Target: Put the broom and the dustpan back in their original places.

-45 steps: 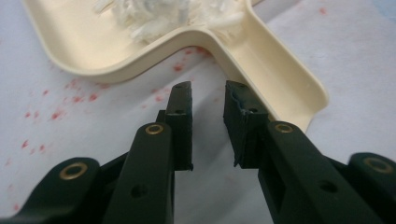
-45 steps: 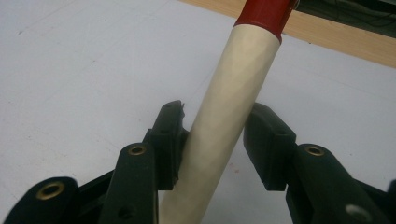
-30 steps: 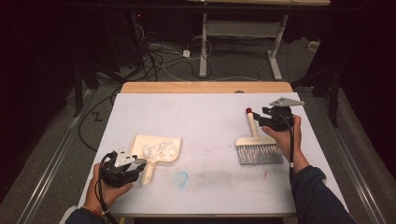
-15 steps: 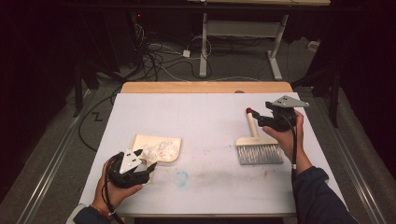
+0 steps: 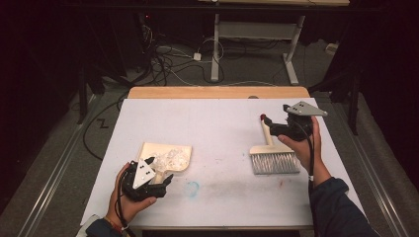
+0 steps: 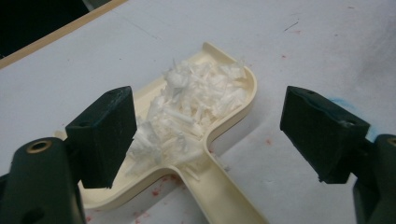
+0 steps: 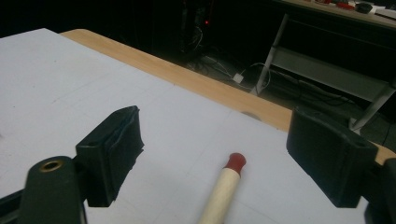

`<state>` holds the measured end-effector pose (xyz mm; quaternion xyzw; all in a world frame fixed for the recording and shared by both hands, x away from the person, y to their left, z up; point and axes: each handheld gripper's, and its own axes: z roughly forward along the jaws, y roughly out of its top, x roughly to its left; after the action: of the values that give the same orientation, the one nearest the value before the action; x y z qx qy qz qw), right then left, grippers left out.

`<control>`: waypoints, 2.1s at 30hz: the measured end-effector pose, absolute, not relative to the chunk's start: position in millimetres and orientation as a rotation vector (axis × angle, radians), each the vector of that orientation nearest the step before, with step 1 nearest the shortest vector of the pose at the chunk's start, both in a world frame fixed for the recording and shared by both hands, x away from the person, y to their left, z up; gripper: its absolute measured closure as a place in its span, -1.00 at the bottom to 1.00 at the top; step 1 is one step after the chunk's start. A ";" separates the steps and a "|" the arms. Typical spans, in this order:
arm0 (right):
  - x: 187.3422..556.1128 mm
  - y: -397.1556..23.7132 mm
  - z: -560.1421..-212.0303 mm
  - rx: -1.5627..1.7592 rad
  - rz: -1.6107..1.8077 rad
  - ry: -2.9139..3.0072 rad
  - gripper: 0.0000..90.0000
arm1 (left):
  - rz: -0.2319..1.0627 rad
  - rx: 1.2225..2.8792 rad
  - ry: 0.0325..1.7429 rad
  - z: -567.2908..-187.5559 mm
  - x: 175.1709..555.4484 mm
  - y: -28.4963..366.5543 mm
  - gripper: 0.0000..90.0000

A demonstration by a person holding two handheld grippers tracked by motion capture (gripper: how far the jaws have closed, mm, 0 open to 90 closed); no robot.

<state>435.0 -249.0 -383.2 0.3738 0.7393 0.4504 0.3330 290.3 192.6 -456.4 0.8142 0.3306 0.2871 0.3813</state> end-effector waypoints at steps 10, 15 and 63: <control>420.7 -239.3 -377.5 0.917 1.195 1.948 -0.61 | 0.744 2.099 0.825 -459.1 289.7 188.0 -0.62; 411.4 -237.4 -372.9 0.885 1.201 1.950 -0.61 | 0.757 2.108 0.817 -459.2 289.8 187.5 -0.62; 323.3 -256.7 -380.9 0.716 1.231 1.959 -0.58 | 0.769 2.153 0.796 -460.8 287.2 184.9 -0.62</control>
<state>323.3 -256.7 -380.9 0.2767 0.7571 0.4757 0.3520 287.2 184.9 -460.8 0.8323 0.3076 0.2974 0.3525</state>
